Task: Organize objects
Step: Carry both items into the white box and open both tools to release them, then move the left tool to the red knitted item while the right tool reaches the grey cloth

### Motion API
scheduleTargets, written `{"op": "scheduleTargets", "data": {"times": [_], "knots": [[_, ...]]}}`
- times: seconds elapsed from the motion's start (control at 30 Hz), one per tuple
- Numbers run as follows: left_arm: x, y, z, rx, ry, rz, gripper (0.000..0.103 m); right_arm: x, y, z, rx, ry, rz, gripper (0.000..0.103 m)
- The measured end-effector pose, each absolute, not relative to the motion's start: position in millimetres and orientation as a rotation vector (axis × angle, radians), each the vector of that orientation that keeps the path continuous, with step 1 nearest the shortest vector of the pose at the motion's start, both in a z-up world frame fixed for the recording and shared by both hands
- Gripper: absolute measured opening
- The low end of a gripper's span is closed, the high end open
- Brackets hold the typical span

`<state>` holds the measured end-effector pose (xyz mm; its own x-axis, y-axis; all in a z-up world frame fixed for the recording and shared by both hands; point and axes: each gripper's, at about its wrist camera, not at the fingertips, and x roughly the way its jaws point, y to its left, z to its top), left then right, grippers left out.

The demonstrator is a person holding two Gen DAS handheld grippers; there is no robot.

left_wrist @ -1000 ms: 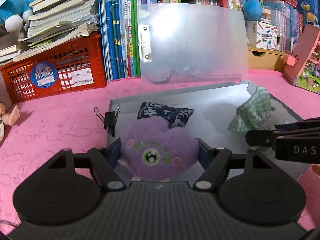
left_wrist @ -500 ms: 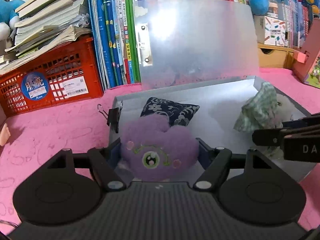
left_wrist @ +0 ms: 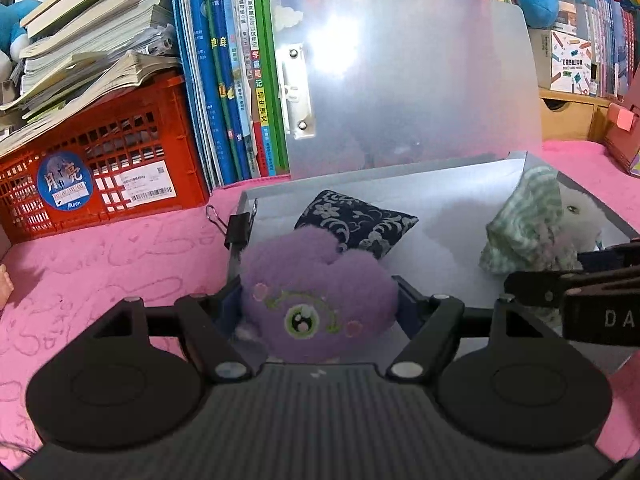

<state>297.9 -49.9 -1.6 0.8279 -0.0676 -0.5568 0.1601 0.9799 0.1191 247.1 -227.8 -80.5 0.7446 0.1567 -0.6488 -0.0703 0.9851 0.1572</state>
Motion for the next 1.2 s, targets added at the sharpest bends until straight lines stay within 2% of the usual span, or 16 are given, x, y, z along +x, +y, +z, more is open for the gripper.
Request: {"op": "scheduleTargets", "data": {"times": [0.13,0.37,0.6,0.93,1.2], "knots": [[294,-50,1,0.149,0.595,-0.134,0.086,245,-225,-80,0.101,0.730,0.136,0.074],[283,-49,11,0.109,0.602,-0.140,0.092,234,-234,-67,0.093,0.706,0.120,0.088],[258,-55,34,0.172,0.555,-0.158,0.095,211,-236,-45,0.077,0.651,0.116,0.094],[207,-50,66,0.181,0.499,-0.208,0.095,163,-239,-13,0.073,0.587,0.145,0.098],[154,-32,69,0.112,0.506,-0.240,0.095,108,-231,-4,0.028,0.532,0.150,0.098]]}}
